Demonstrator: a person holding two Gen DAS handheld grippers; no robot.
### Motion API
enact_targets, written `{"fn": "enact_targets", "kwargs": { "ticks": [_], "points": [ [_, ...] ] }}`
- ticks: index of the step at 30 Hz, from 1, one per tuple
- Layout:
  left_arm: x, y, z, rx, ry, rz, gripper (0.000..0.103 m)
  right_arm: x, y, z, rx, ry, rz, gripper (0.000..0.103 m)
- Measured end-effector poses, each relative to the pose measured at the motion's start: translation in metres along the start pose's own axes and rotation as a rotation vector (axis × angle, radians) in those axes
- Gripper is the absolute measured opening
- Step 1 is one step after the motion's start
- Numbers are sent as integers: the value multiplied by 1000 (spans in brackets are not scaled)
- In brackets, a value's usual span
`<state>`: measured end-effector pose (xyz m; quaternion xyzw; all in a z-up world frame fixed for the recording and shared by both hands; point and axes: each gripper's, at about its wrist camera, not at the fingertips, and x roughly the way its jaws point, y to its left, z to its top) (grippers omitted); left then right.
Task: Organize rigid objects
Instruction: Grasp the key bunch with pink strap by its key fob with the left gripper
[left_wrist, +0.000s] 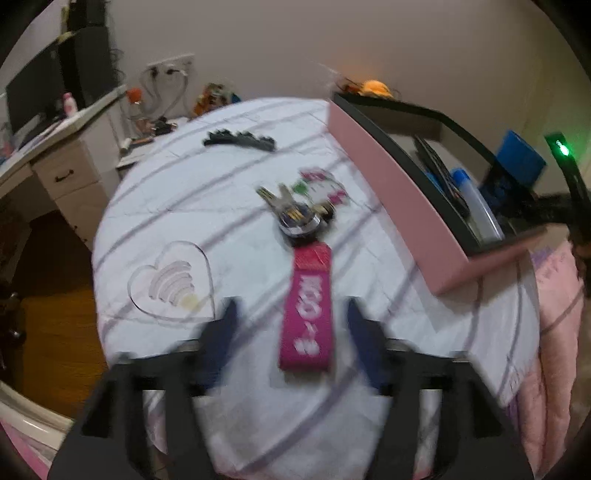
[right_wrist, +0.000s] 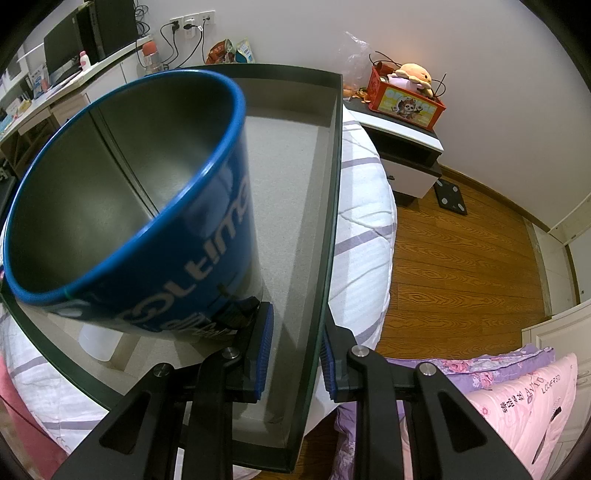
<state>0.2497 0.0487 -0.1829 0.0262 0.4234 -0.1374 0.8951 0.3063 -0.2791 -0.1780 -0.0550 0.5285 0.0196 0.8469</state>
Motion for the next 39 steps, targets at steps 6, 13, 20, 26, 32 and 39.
{"fn": "enact_targets", "kwargs": {
  "ticks": [6, 13, 20, 26, 32, 39],
  "points": [
    [17, -5, 22, -20, -26, -50, 76, 0, 1, 0, -1, 0, -1, 25],
    [57, -17, 41, -25, 35, -5, 76, 0, 0, 0, -1, 0, 4, 25],
    [66, -23, 45, -10, 31, 32, 76, 1, 1, 1, -1, 0, 5, 25],
    [64, -23, 43, -5, 32, 28, 74, 1, 1, 1, -2, 1, 4, 25],
    [61, -24, 43, 15, 31, 45, 48, 0, 1, 1, -1, 1, 3, 25],
    [55, -24, 40, 28, 9, 83, 27, 0, 1, 1, -1, 0, 4, 25]
  ]
}}
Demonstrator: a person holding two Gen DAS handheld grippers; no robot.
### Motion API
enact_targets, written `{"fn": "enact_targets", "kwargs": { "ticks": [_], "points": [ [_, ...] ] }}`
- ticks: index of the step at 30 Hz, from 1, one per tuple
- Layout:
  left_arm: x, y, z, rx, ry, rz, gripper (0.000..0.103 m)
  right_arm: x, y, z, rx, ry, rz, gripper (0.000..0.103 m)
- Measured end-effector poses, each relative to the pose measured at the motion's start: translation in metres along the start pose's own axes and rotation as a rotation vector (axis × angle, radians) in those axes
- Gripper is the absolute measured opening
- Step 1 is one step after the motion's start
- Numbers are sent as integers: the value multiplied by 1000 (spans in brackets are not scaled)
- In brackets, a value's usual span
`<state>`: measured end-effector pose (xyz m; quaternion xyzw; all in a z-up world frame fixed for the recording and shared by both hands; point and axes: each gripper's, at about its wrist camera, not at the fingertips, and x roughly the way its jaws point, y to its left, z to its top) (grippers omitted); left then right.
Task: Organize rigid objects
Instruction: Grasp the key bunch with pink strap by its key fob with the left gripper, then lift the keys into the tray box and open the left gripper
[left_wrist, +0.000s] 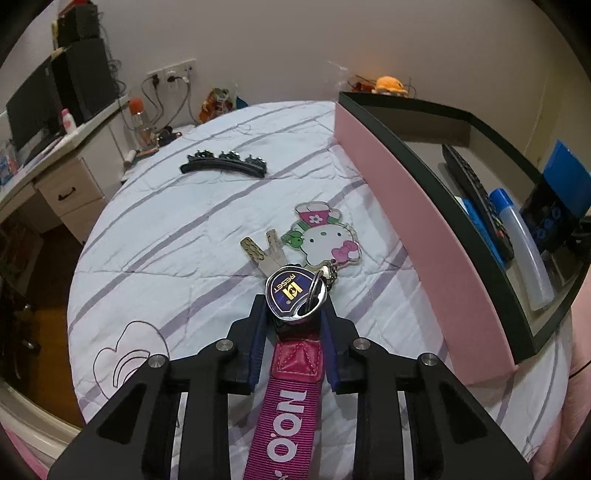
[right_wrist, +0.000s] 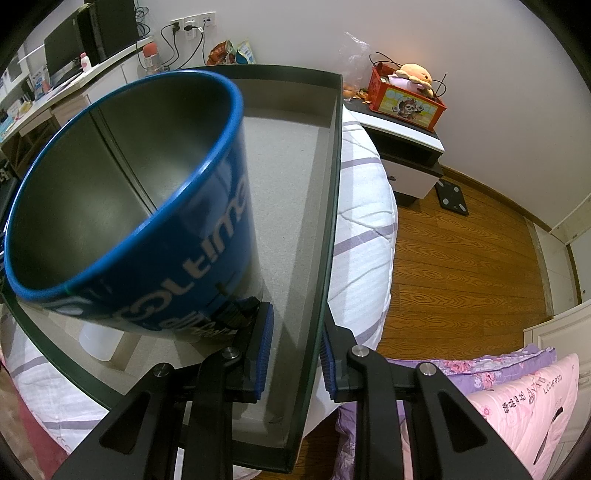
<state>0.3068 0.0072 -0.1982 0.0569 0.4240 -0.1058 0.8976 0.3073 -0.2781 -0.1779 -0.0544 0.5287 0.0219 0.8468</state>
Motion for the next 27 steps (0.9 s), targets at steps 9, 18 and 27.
{"fn": "enact_targets", "kwargs": {
  "ticks": [9, 18, 27],
  "points": [
    [-27, 9, 5, -56, -92, -32, 26, -1, 0, 0, -1, 1, 0, 25],
    [-57, 7, 18, -52, -164, -69, 24, 0, 0, 0, -2, 2, 0, 25],
    [-90, -3, 39, -30, -262, -65, 24, -1, 0, 1, 1, 0, 3, 25]
  ]
}}
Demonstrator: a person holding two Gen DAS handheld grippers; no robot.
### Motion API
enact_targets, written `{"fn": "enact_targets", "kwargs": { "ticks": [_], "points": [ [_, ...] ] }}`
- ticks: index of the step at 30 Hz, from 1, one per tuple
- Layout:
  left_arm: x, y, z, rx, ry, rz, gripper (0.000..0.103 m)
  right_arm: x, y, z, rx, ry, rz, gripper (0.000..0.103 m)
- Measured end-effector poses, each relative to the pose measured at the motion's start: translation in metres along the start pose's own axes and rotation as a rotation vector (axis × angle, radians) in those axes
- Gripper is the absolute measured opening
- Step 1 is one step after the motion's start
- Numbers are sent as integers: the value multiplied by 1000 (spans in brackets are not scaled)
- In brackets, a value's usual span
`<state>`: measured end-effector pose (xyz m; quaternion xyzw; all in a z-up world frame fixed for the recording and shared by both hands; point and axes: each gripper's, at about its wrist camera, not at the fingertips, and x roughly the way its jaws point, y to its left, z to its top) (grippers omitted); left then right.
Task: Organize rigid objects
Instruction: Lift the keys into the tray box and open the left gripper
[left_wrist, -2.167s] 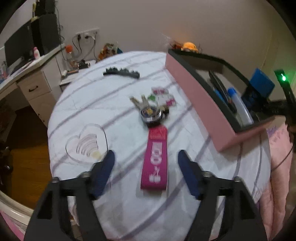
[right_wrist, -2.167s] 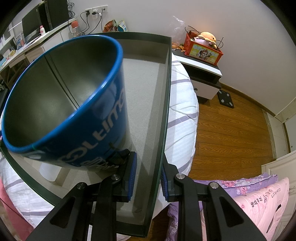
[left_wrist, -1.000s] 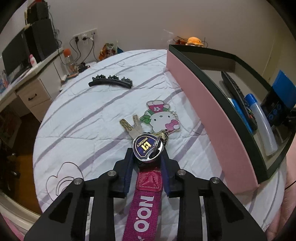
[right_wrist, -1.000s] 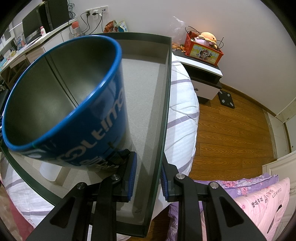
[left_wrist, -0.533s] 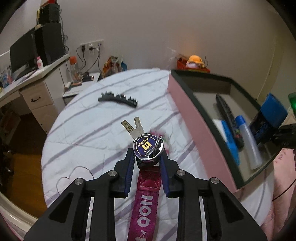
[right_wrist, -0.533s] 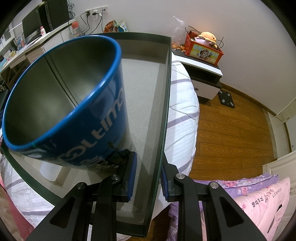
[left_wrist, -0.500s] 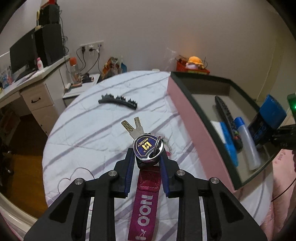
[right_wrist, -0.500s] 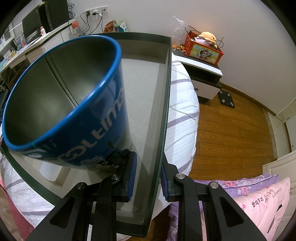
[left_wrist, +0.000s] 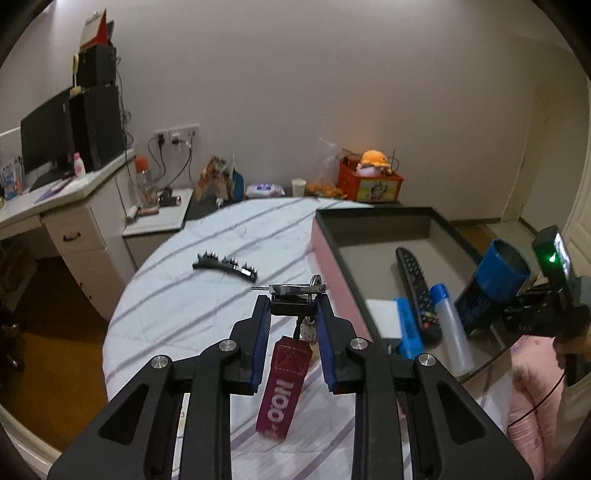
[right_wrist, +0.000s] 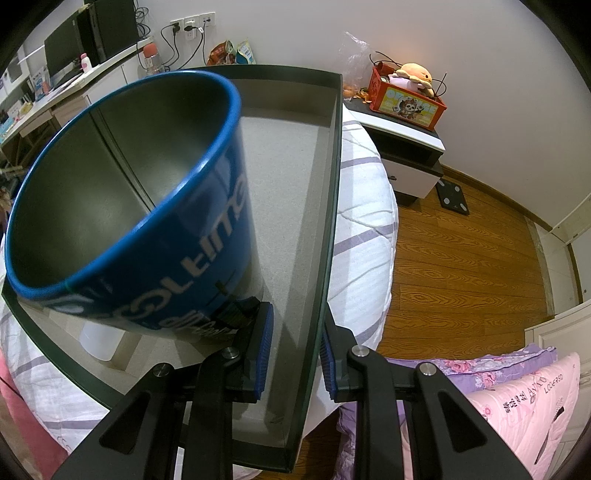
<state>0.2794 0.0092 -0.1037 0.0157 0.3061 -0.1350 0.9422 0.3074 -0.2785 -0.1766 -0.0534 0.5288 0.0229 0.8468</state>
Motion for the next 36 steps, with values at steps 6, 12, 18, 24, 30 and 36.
{"fn": "enact_targets", "kwargs": {
  "ticks": [6, 12, 18, 24, 30, 36],
  "points": [
    [-8, -9, 15, 15, -30, -30, 24, 0, 0, 0, 0, 0, 1, 25],
    [-17, -25, 31, 34, -69, -57, 24, 1, -1, -1, 0, -3, 9, 25],
    [-25, -43, 51, 59, -109, -99, 24, 2, -2, -1, 0, -3, 9, 25],
    [-15, -73, 70, 95, -117, -151, 24, 2, -2, -1, 0, -4, 10, 25],
    [29, -100, 81, 130, -74, -129, 24, 2, -1, 1, -5, -2, 14, 25],
    [71, -106, 75, 123, -23, -89, 24, 3, -2, 1, -8, -2, 16, 25]
  ]
}}
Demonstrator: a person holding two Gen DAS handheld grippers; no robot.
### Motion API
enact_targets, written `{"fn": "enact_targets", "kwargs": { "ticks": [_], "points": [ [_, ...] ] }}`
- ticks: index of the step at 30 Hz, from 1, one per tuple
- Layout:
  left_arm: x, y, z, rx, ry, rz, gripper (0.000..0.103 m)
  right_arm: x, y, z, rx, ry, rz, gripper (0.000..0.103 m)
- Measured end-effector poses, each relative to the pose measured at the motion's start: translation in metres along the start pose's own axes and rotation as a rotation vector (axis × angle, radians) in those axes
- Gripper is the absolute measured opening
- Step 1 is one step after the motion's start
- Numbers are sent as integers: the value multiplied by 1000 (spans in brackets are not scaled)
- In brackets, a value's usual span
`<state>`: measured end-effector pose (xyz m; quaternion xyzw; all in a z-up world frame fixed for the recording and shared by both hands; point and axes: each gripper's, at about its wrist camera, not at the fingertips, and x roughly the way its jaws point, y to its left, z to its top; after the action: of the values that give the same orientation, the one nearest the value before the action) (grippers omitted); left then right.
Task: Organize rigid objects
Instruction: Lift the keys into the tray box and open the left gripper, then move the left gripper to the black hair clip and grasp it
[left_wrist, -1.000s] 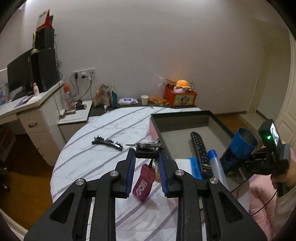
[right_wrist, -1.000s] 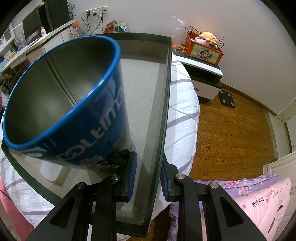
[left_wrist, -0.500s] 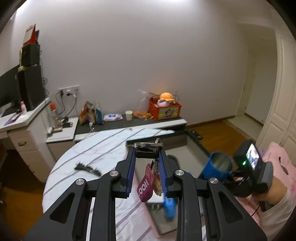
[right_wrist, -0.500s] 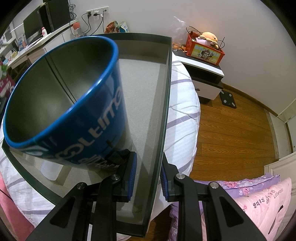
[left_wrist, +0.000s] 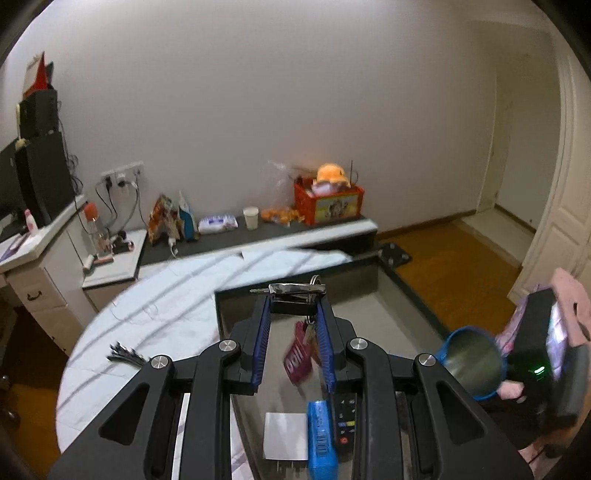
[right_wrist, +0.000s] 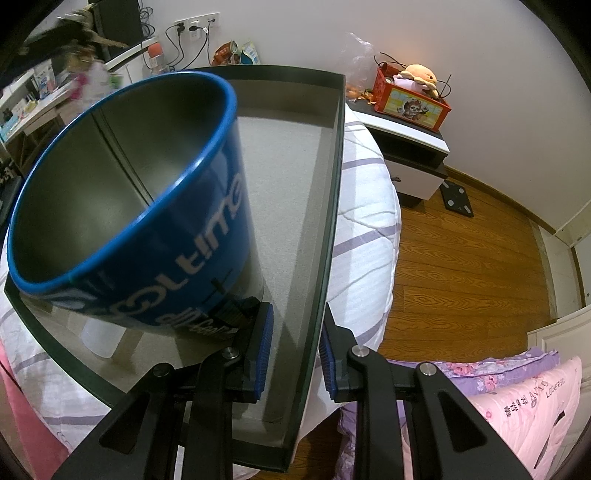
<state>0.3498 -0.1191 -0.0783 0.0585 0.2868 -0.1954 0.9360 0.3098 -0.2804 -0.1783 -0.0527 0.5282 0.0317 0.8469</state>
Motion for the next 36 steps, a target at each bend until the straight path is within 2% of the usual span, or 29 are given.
{"fn": "enact_targets", "kwargs": {
  "ticks": [6, 15, 20, 23, 25, 27, 32, 36],
  "points": [
    [30, 5, -38, -19, 150, 17, 24, 0, 0, 0, 0, 0, -2, 25],
    [47, 11, -53, -15, 240, 57, 24, 1, 0, 0, 2, 0, -6, 25],
    [48, 7, -55, 2, 261, 50, 26, 1, 1, 0, 3, 2, -12, 25],
    [44, 7, -58, 7, 253, 28, 35, 1, 1, 0, 3, 2, -12, 25],
    [37, 3, -57, 15, 234, 20, 59, 1, 2, 0, 4, 2, -12, 25],
    [31, 0, -56, 23, 214, 4, 68, 1, 2, 0, 4, 3, -12, 25],
    [17, 4, -52, 13, 188, 2, 69, 0, 3, 0, 3, 5, -16, 25],
    [9, 13, -51, -10, 176, -10, 75, 0, 4, 0, 5, 5, -18, 25]
  ]
}}
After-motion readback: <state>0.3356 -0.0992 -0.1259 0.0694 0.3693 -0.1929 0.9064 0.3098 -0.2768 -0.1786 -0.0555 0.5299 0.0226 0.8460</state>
